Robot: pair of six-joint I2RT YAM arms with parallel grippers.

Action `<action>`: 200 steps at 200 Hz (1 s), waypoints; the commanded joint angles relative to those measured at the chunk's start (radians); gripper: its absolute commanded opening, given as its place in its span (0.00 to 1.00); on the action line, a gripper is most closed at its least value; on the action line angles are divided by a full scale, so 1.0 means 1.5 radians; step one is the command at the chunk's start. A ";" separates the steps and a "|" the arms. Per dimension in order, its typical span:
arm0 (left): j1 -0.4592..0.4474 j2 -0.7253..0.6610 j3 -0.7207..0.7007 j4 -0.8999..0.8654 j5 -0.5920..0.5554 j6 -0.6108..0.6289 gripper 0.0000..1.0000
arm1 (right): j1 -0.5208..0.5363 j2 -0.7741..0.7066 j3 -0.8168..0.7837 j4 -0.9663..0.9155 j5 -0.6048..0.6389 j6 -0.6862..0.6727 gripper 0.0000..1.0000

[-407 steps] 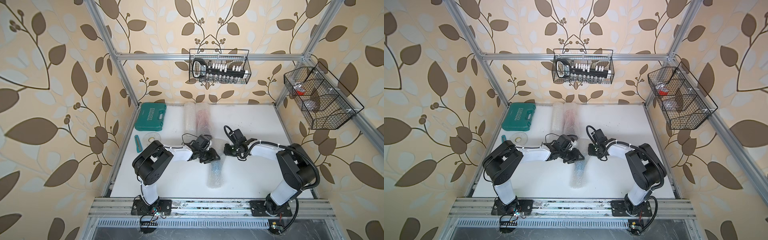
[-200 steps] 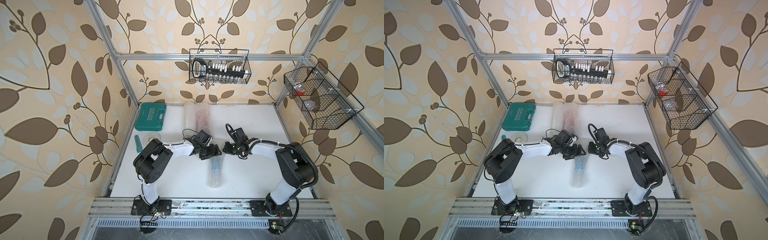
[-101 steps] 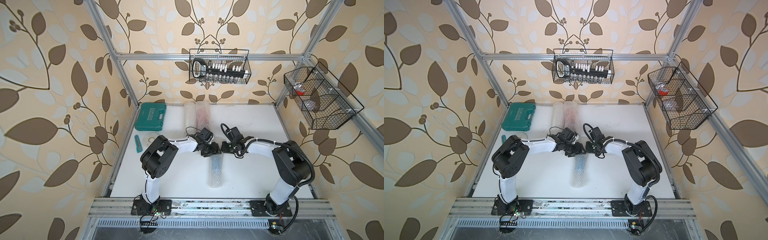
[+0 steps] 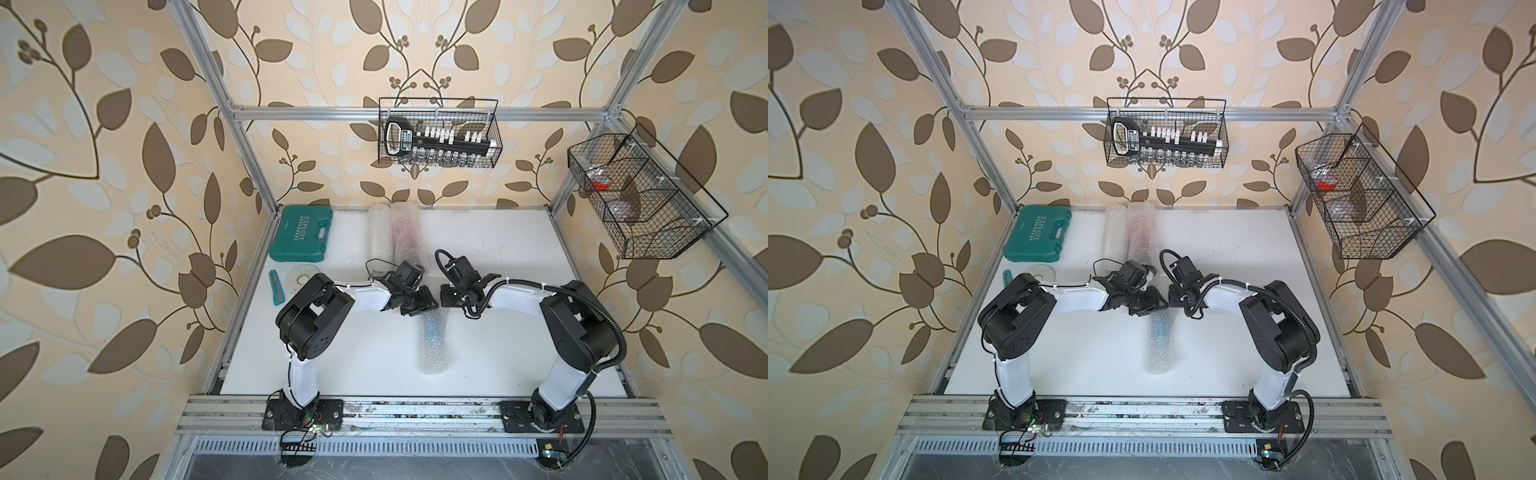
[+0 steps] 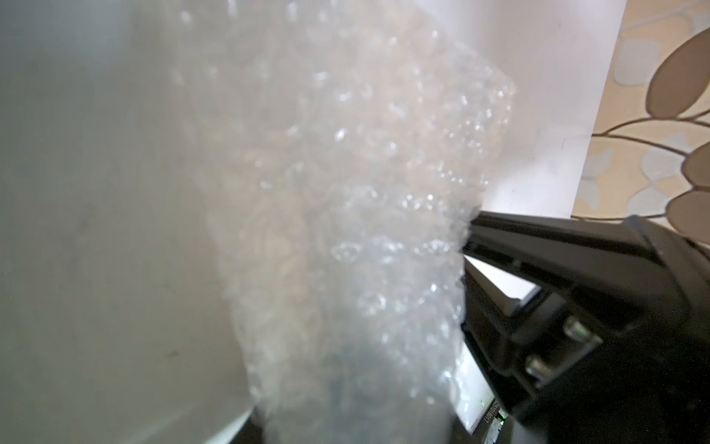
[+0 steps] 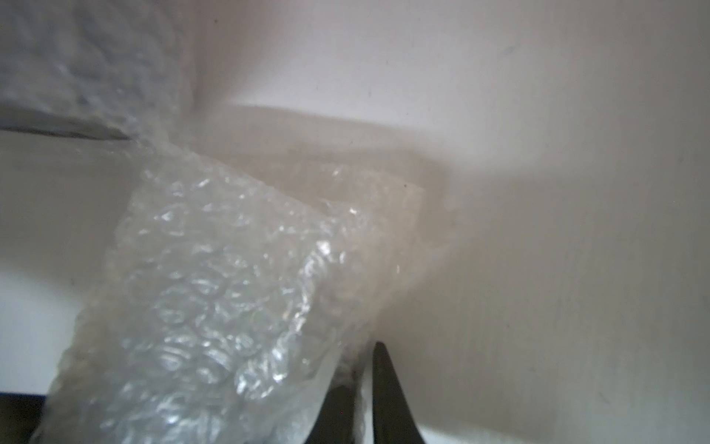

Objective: Unwrap the vase from the bubble wrap
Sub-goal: Unwrap the bubble wrap at the center of the board.

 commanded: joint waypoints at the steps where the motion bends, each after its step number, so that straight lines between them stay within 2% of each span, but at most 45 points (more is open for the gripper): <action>1: 0.006 -0.021 -0.030 -0.038 -0.039 -0.012 0.36 | -0.009 0.020 0.013 0.012 0.036 0.023 0.10; 51: 0.006 -0.030 -0.049 -0.027 -0.034 -0.012 0.34 | -0.046 0.018 -0.017 0.059 -0.053 0.044 0.08; 67: 0.006 -0.033 -0.048 -0.028 -0.030 -0.012 0.34 | -0.045 0.010 -0.020 0.050 -0.069 0.032 0.10; 101: 0.005 -0.038 -0.046 -0.028 -0.021 -0.010 0.35 | -0.045 -0.005 -0.026 0.010 -0.142 -0.015 0.24; 121: 0.006 -0.039 -0.047 -0.027 -0.019 -0.009 0.35 | -0.042 -0.013 -0.031 -0.020 -0.174 -0.034 0.27; 200: 0.006 -0.040 -0.049 -0.027 -0.024 -0.012 0.35 | 0.003 -0.071 -0.036 -0.149 -0.150 -0.067 0.26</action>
